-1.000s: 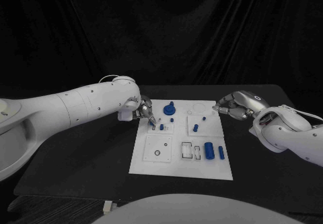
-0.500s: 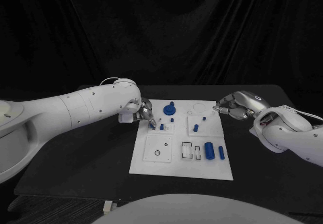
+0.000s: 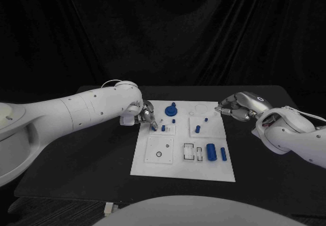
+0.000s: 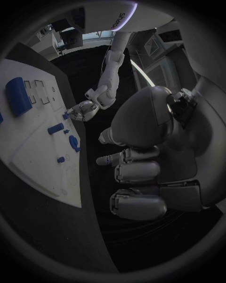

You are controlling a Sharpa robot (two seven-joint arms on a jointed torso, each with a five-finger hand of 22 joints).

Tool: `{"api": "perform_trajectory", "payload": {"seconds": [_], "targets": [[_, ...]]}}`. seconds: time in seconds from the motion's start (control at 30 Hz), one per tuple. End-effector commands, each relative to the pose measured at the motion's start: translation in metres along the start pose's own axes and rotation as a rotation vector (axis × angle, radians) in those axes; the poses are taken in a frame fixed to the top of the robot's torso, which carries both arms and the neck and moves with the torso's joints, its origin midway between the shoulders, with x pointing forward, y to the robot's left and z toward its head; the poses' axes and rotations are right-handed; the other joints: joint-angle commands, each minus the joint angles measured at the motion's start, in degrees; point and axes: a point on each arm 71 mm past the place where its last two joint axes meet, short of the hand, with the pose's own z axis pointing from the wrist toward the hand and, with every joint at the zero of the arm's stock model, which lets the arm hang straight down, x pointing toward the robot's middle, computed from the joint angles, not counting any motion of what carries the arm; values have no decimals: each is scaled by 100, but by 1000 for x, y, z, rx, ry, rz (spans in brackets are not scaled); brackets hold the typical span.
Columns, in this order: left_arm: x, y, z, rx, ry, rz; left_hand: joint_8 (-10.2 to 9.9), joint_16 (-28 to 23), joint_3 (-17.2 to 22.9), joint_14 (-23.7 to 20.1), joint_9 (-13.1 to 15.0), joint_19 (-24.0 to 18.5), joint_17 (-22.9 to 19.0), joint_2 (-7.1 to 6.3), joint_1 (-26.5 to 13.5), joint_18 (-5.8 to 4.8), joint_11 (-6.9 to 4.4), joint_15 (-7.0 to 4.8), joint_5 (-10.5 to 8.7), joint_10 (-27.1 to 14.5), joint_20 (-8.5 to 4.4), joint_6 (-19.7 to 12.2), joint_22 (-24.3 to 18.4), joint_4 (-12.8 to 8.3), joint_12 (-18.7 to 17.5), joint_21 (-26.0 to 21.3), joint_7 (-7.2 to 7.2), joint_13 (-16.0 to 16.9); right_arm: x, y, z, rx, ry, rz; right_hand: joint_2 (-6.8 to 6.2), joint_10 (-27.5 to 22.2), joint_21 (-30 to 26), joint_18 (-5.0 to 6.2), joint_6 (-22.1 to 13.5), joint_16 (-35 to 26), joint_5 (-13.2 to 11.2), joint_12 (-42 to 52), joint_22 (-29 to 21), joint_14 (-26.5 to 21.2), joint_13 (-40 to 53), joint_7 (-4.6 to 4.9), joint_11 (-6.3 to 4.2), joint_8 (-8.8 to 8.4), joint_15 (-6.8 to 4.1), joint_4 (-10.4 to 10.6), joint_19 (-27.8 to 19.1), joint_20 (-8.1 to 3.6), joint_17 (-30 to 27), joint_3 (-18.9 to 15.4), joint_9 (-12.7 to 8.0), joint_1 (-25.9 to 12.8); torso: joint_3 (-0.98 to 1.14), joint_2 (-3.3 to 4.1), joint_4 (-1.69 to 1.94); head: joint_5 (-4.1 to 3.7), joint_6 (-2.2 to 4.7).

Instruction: Assemble the parts on the task board

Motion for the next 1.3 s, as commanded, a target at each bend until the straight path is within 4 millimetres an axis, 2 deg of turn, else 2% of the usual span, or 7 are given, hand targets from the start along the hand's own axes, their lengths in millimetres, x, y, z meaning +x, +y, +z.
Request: {"api": "perform_trajectory", "payload": {"seconds": [0.03, 0.4, 0.53, 0.67, 0.73, 1.23, 1.3], "targets": [[2, -2, 1, 13, 8, -4, -30, 15, 367, 606, 5, 295, 1509, 45, 10, 77, 14, -1, 36, 607, -9, 11, 1359, -416, 21, -32, -26, 1510, 0, 0, -1, 5, 0, 0, -3, 622, -34, 100, 36, -31, 26, -31, 1132, 319, 1493, 0, 33, -33, 12, 5, 224, 28, -1, -30, -8, 63, -1, -1, -3, -1, 1], [3, -3, 2, 14, 5, -5, -43, 15, 362, 606, 0, 291, 1509, 64, -16, 78, 25, 7, 1, 607, -3, 10, 1357, -423, 21, -37, -14, 1510, 1, 0, -1, 5, 0, 0, -3, 622, -34, 100, 36, -31, 26, -31, 1132, 319, 1493, 0, 33, -33, 12, 5, 224, 28, -1, -30, -8, 63, 0, -2, -3, -2, 1], [3, -4, 2, 13, 2, -7, -161, 15, 260, 606, -77, 273, 1509, 156, -178, 85, 52, 35, -418, 607, 28, -10, 1349, -389, 21, -61, 8, 1510, 1, 0, -1, 5, 1, 0, -3, 622, -34, 100, 36, -31, 26, -31, 1132, 319, 1493, 0, 33, -33, 12, 5, 224, 28, -1, -30, -8, 63, 1, -1, -2, -3, 1], [3, -4, 3, 6, 5, -5, -276, 15, 115, 606, -187, 260, 1509, 198, -308, 89, 76, 55, -565, 607, 48, 3, 1343, -315, 21, -78, 32, 1510, 1, 0, -1, 5, 1, 0, -3, 622, -34, 100, 36, -31, 26, -31, 1132, 319, 1493, 0, 33, -33, 12, 5, 224, 28, -1, -30, -8, 63, 1, 0, -2, -3, 1], [4, -3, 3, 1, 8, -4, -415, 15, -64, 606, -339, 244, 1509, 237, -426, 94, 104, 78, -855, 607, 71, 17, 1335, -217, 21, -100, 61, 1510, 1, 0, -1, 5, 2, 0, -3, 622, -34, 100, 36, -31, 26, -31, 1132, 319, 1493, 0, 33, -33, 12, 5, 224, 28, -1, -30, -8, 63, 0, 1, -1, -7, 1], [5, -2, 4, -16, 13, -3, -798, 15, -1005, 606, -794, 210, 1509, 319, -932, 107, 217, 182, -1868, 607, 170, 99, 1319, 348, 21, -148, 183, 1510, 2, 0, -1, 5, 5, 0, -4, 622, -41, 102, 41, -31, 27, -31, 1131, 319, 1493, 2, 35, -36, 15, 6, 222, 31, 1, -39, -10, 71, 2, 0, -1, -6, 1], [5, -2, 4, -17, 13, -3, -807, 15, -1066, 606, -804, 210, 1509, 324, -966, 108, 221, 186, -1889, 607, 174, 103, 1319, 388, 21, -149, 186, 1510, 2, 0, -1, 5, 6, 0, -4, 622, -39, 101, 41, -33, 28, -31, 1131, 319, 1493, 2, 36, -37, 15, 5, 223, 31, -3, -39, -10, 73, 1, 2, -1, -6, 1]]}}
